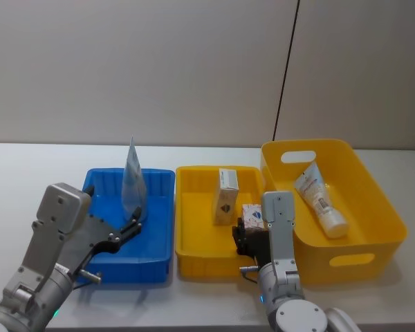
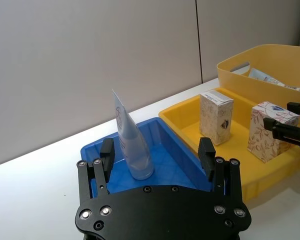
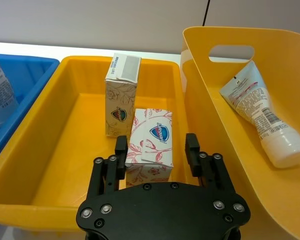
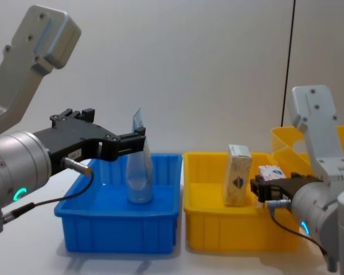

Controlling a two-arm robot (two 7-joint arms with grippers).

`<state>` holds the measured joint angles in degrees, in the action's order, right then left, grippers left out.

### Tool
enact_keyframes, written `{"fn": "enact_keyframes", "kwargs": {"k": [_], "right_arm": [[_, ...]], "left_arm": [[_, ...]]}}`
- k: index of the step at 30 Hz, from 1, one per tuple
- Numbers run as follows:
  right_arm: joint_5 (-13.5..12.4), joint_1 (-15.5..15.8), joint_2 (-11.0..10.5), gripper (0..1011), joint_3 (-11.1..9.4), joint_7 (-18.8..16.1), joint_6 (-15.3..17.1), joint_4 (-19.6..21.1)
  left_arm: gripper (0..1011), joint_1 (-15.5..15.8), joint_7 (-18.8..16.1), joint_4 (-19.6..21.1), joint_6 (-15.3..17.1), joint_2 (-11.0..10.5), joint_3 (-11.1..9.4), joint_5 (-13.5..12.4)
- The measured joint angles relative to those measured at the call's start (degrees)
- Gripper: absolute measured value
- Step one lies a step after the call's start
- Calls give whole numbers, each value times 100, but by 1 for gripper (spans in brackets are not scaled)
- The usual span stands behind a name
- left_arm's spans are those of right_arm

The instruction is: Bimanual collaborative sorting of washing and personal care products

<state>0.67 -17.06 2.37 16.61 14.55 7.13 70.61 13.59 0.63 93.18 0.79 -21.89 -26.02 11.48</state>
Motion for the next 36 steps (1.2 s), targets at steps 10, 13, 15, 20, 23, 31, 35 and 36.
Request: {"fn": "enact_keyframes", "kwargs": {"k": [10, 13, 15, 20, 23, 31, 35, 36], "right_arm": [[9, -8, 12, 430, -11, -17, -23, -3], [3, 8, 8, 370, -13, -75, -64, 45], [-16, 24, 8, 348, -18, -135, -119, 97], [-107, 49, 18, 340, -41, -274, -265, 246], [-216, 57, 49, 340, -74, -403, -392, 402], [-467, -3, 153, 340, -189, -631, -610, 772], [-608, -81, 213, 340, -288, -703, -695, 953], [-634, -108, 227, 340, -319, -712, -708, 1000]], "left_arm": [[1001, 0, 0, 0, 0, 0, 0, 0], [1001, 0, 0, 0, 0, 0, 0, 0], [1001, 0, 0, 0, 0, 0, 0, 0], [1001, 0, 0, 0, 0, 0, 0, 0], [1001, 0, 0, 0, 0, 0, 0, 0], [1001, 0, 0, 0, 0, 0, 0, 0], [1001, 0, 0, 0, 0, 0, 0, 0], [1001, 0, 0, 0, 0, 0, 0, 0]]}}
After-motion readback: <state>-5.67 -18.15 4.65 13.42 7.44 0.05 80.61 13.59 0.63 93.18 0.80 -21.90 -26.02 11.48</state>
